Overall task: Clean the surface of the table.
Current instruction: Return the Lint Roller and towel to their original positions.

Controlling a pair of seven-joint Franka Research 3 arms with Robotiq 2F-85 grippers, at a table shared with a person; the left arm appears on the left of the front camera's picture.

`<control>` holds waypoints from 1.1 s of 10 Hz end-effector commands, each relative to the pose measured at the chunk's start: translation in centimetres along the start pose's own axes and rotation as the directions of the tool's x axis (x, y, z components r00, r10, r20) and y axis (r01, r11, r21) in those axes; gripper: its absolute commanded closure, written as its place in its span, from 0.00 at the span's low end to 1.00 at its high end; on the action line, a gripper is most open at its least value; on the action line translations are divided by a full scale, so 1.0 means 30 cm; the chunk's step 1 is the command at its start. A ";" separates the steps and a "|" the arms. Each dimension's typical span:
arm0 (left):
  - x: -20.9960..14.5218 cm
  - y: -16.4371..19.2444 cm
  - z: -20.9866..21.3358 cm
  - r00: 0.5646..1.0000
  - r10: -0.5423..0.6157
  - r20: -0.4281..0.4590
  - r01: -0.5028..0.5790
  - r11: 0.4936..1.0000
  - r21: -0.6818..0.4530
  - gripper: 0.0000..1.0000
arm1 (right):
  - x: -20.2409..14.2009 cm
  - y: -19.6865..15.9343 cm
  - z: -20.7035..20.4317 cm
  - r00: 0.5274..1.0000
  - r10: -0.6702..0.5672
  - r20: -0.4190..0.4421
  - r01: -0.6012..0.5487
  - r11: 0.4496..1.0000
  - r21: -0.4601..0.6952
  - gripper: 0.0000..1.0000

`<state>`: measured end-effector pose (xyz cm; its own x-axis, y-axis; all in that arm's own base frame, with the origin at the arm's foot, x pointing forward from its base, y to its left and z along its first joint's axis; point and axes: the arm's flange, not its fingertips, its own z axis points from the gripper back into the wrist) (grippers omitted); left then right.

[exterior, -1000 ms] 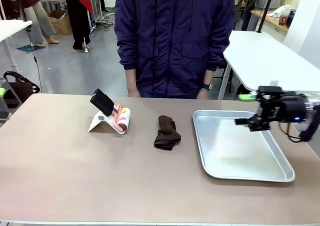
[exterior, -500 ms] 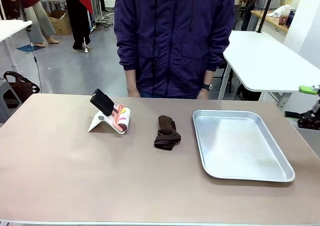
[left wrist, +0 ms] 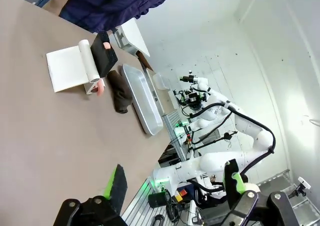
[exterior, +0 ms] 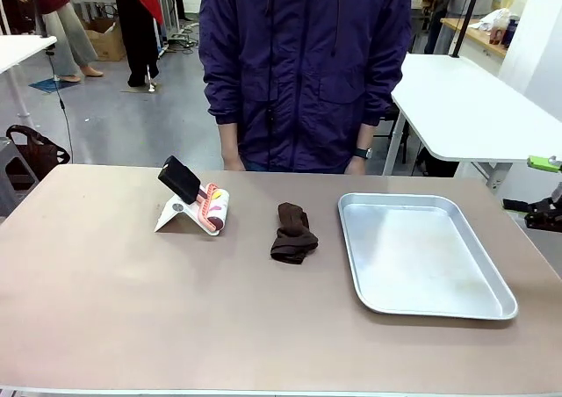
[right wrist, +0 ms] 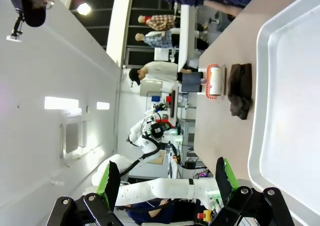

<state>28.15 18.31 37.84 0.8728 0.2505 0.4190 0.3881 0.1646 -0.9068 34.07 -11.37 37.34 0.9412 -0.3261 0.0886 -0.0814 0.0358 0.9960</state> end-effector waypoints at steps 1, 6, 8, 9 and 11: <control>-0.004 -0.010 -0.004 1.000 0.001 0.012 -0.001 1.000 0.008 0.00 | 0.002 0.022 -0.009 1.000 -0.012 -0.004 0.012 1.000 0.006 0.00; -0.004 -0.010 -0.004 1.000 0.001 0.012 -0.001 1.000 0.008 0.00 | 0.002 0.022 -0.009 1.000 -0.012 -0.004 0.012 1.000 0.006 0.00; -0.004 -0.010 -0.004 1.000 0.001 0.012 -0.001 1.000 0.008 0.00 | 0.002 0.022 -0.009 1.000 -0.012 -0.004 0.012 1.000 0.006 0.00; -0.004 -0.010 -0.004 1.000 0.001 0.012 -0.001 1.000 0.008 0.00 | 0.002 0.022 -0.009 1.000 -0.012 -0.004 0.012 1.000 0.006 0.00; -0.004 -0.010 -0.004 1.000 0.001 0.012 -0.001 1.000 0.008 0.00 | 0.002 0.022 -0.009 1.000 -0.012 -0.004 0.012 1.000 0.006 0.00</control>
<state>28.12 18.36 37.85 0.8728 0.2513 0.4185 0.3863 0.1685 -0.9068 34.08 -11.34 37.34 0.9415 -0.3252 0.0885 -0.0813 0.0359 0.9960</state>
